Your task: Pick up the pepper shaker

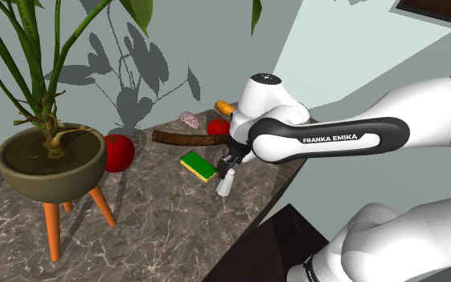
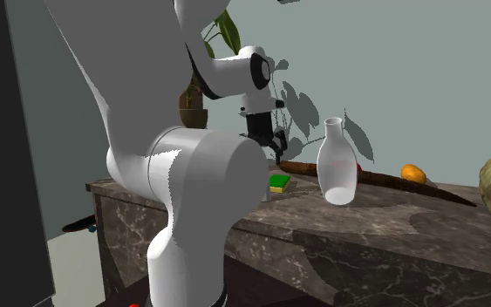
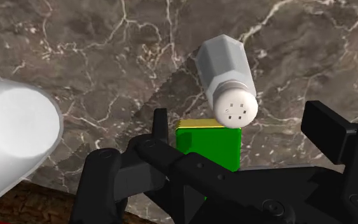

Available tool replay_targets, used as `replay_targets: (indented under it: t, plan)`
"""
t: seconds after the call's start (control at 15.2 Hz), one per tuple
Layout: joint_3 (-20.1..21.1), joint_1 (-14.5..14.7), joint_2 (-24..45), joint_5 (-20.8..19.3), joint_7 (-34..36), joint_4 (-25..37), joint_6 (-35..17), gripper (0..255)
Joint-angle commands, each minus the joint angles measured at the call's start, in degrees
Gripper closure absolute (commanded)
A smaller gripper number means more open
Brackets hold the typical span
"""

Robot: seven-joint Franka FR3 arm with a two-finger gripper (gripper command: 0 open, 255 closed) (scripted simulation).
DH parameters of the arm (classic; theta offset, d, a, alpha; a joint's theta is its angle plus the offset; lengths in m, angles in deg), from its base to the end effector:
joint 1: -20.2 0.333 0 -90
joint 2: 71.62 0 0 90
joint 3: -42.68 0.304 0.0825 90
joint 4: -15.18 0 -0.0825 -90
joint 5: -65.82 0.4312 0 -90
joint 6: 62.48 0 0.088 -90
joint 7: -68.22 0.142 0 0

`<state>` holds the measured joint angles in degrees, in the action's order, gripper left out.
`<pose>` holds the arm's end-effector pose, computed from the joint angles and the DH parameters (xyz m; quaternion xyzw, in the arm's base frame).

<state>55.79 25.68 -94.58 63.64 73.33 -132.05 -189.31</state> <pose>0.4340 0.1347 0.3285 0.9908 0.1203 0.0285 0.0551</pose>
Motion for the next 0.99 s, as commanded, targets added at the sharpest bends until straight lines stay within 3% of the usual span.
replay_targets:
  t: [0.0, 0.26, 0.33, 0.92]
  plan:
    - [0.3, -0.1, 0.9, -0.2, 0.4, -1.1, -2.0, 0]
    - [0.5, -0.2, 2.2, -0.5, 0.9, -2.2, -4.3, 0]
    - [0.5, -0.2, 2.2, -0.5, 0.9, -2.1, -4.4, 255]
    - [0.5, -0.2, 2.2, -0.5, 0.9, -2.2, -4.3, 255]
